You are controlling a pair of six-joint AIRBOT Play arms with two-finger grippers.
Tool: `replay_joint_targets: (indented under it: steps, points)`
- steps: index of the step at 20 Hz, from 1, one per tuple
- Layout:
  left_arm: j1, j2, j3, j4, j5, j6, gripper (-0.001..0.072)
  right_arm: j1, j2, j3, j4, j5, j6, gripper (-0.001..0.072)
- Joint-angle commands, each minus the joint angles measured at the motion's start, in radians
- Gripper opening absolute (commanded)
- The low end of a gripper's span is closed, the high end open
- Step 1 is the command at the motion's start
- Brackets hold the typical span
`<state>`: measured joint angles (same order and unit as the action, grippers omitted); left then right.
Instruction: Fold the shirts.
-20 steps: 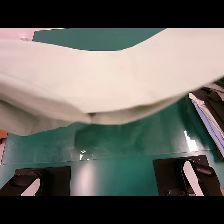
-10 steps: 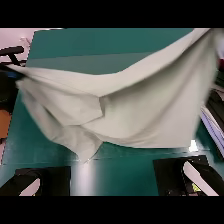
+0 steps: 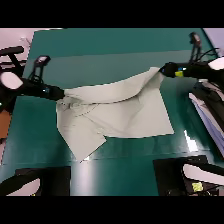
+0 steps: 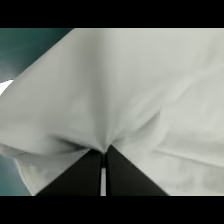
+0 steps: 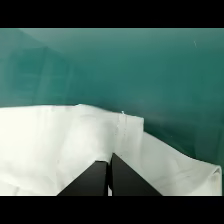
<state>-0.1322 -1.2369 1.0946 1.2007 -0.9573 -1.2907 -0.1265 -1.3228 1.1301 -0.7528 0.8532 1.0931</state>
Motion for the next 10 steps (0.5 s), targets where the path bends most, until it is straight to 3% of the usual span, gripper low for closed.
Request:
replay_joint_targets:
  steps: [1,2,3,4,5,6,10]
  points:
    - [0.0,-0.067,-0.024,-0.004,0.099,0.013,0.0028,0.028,-0.127,0.062,-0.001,0.005,-0.003,0.0017]
    - [0.002,-0.067,-0.021,-0.002,0.087,0.013,0.0029,0.019,-0.148,0.1,0.0,0.039,-0.003,0.0018]
    - [0.011,-0.067,-0.011,0.004,0.056,0.013,0.0162,0.006,-0.165,0.14,0.0,0.076,-0.003,0.0023]
    - [0.03,-0.067,0.004,0.006,0.016,0.003,0.0512,-0.008,-0.176,0.18,0.0,0.118,-0.003,0.0122]
    - [0.064,-0.067,0.026,0.002,-0.036,-0.023,0.0663,-0.029,-0.179,0.22,-0.001,0.159,-0.003,0.042]
    - [0.11,-0.064,0.048,-0.011,-0.084,-0.042,0.0676,-0.057,-0.178,0.257,-0.002,0.199,-0.002,0.0535]
    - [0.352,0.006,0.032,-0.147,-0.237,-0.011,0.0676,-0.192,-0.134,0.328,-0.002,0.321,0.021,0.0535]
